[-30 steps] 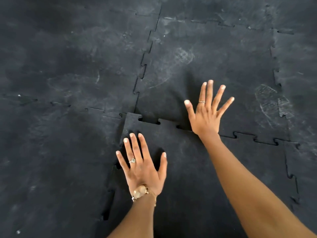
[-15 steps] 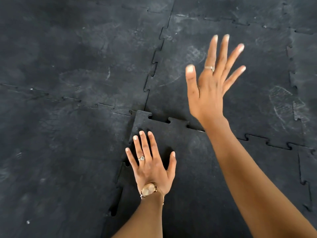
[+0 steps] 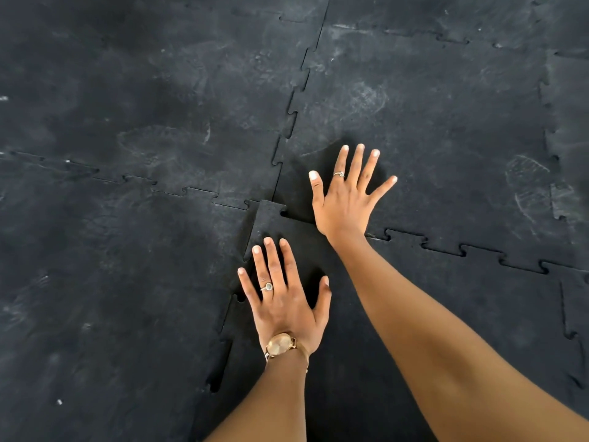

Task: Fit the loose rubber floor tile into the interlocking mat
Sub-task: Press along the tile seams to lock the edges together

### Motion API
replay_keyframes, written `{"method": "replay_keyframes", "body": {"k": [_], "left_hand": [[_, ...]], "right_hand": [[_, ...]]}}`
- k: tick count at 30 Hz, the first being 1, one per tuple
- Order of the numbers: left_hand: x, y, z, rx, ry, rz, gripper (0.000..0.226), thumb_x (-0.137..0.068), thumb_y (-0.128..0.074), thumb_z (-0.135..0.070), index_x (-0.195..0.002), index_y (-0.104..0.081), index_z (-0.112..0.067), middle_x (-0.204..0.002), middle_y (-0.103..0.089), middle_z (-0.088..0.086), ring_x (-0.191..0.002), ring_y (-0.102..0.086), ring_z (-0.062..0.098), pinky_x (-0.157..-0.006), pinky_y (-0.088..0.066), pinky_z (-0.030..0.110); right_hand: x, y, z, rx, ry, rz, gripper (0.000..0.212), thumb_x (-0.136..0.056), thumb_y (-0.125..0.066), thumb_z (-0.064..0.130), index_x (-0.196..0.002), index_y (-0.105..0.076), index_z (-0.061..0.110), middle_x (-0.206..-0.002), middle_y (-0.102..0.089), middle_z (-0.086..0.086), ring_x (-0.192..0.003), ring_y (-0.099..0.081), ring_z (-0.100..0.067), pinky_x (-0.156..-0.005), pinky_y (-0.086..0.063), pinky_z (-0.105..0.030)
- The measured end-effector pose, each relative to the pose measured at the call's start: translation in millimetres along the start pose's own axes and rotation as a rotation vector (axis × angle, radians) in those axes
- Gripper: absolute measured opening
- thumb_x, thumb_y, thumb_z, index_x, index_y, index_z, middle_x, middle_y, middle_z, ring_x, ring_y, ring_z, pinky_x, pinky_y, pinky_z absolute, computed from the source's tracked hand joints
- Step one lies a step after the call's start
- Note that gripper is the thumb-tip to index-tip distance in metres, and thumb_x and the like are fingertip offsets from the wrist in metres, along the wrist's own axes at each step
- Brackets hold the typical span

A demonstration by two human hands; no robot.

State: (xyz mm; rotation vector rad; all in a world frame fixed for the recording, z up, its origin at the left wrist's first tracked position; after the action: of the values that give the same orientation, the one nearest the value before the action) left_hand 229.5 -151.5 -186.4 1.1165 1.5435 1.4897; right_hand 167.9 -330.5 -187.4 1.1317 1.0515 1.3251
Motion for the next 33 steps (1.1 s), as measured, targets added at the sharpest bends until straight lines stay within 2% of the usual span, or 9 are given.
{"method": "replay_keyframes", "body": {"k": [5, 6, 10, 11, 14, 15, 21, 27, 33], "left_hand": [[0.8, 1.4, -0.4, 0.017, 0.006, 0.004, 0.085, -0.092, -0.026, -0.065, -0.155, -0.016, -0.009, -0.163, -0.009, 0.013, -0.151, -0.007, 0.031, -0.119, -0.007, 0.059], [1.0, 1.0, -0.8, 0.024, 0.006, 0.003, 0.085, -0.092, -0.026, -0.065, -0.155, -0.016, -0.008, -0.163, -0.010, 0.014, -0.151, -0.007, 0.031, -0.119, -0.007, 0.059], [1.5, 0.5, -0.8, 0.028, 0.010, -0.008, 0.086, -0.092, -0.028, -0.064, -0.155, -0.015, -0.008, -0.164, -0.008, 0.013, -0.151, -0.006, 0.030, -0.119, -0.007, 0.059], [1.9, 1.1, -0.8, 0.027, 0.008, -0.004, 0.086, -0.092, -0.028, -0.064, -0.155, -0.015, -0.008, -0.163, -0.008, 0.013, -0.151, -0.006, 0.031, -0.119, -0.007, 0.059], [1.4, 0.9, -0.9, 0.023, 0.007, -0.013, 0.085, -0.092, -0.027, -0.064, -0.155, -0.016, -0.009, -0.163, -0.009, 0.014, -0.151, -0.007, 0.031, -0.119, -0.008, 0.059], [1.9, 0.6, -2.2, 0.026, 0.005, -0.014, 0.085, -0.092, -0.028, -0.064, -0.155, -0.016, -0.009, -0.163, -0.010, 0.014, -0.151, -0.008, 0.031, -0.119, -0.009, 0.059], [2.3, 2.4, 0.1, 0.023, 0.010, -0.025, 0.084, -0.091, -0.029, -0.063, -0.155, -0.019, -0.009, -0.163, -0.012, 0.014, -0.150, -0.011, 0.031, -0.118, -0.011, 0.059], [1.0, 2.1, -0.7, 0.018, 0.003, -0.031, 0.076, -0.096, -0.021, -0.057, -0.155, -0.016, -0.009, -0.163, -0.008, 0.013, -0.151, -0.004, 0.030, -0.119, -0.008, 0.058], [2.6, 3.1, -1.3, 0.003, -0.002, -0.032, 0.074, -0.098, -0.019, -0.055, -0.155, -0.013, -0.009, -0.163, -0.007, 0.013, -0.151, -0.004, 0.030, -0.120, -0.005, 0.057]], "right_hand": [[6.7, 18.8, 1.0, -0.008, 0.036, 0.079, 0.084, -0.098, -0.009, 0.067, -0.159, 0.009, 0.011, -0.166, 0.017, -0.009, -0.152, 0.021, -0.028, -0.116, 0.006, -0.068], [5.5, 30.0, 2.0, -0.020, 0.083, 0.018, 0.085, -0.098, -0.010, 0.067, -0.159, 0.006, 0.010, -0.166, 0.015, -0.010, -0.152, 0.018, -0.030, -0.117, 0.006, -0.067], [-4.7, 76.6, -6.8, -0.122, 0.202, -0.498, 0.082, -0.100, -0.012, 0.067, -0.158, -0.017, 0.010, -0.165, -0.014, -0.015, -0.151, -0.008, -0.040, -0.118, 0.006, -0.061], [-3.3, 75.0, -13.3, -0.098, 0.176, -0.477, 0.082, -0.099, -0.009, 0.068, -0.159, -0.016, 0.012, -0.165, -0.014, -0.014, -0.151, -0.007, -0.040, -0.118, 0.006, -0.061], [15.6, 30.8, -34.8, 0.039, 0.001, -0.033, 0.091, -0.089, 0.007, 0.071, -0.160, 0.002, 0.015, -0.167, 0.005, -0.011, -0.153, 0.011, -0.034, -0.118, 0.004, -0.067], [19.3, 16.6, -43.7, 0.040, -0.040, 0.050, 0.092, -0.087, 0.009, 0.071, -0.160, 0.005, 0.016, -0.167, 0.008, -0.010, -0.153, 0.016, -0.032, -0.117, 0.004, -0.068], [28.5, 10.6, -45.7, -0.040, -0.109, 0.048, 0.093, -0.085, 0.014, 0.068, -0.159, 0.001, 0.013, -0.168, 0.004, -0.006, -0.154, 0.011, -0.024, -0.121, 0.007, -0.060], [147.5, -3.9, -59.3, -0.031, -0.360, 0.017, 0.069, -0.101, -0.002, 0.053, -0.157, 0.003, 0.013, -0.168, 0.000, -0.004, -0.155, 0.006, -0.025, -0.119, 0.005, -0.065], [147.6, -1.1, -57.4, 0.000, -0.404, 0.053, 0.069, -0.102, -0.010, 0.050, -0.157, 0.008, 0.012, -0.167, 0.007, -0.008, -0.154, 0.010, -0.027, -0.118, 0.004, -0.066]]}}
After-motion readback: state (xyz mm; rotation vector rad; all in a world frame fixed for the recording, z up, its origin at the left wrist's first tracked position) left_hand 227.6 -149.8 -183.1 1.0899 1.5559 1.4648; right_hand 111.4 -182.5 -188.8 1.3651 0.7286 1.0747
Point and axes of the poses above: each hand's wrist, its own x-axis away from the middle knuckle, its own y-axis out of the back of the hand, z = x × y, the point moved 3 cm from there along -x, towards the middle knuckle
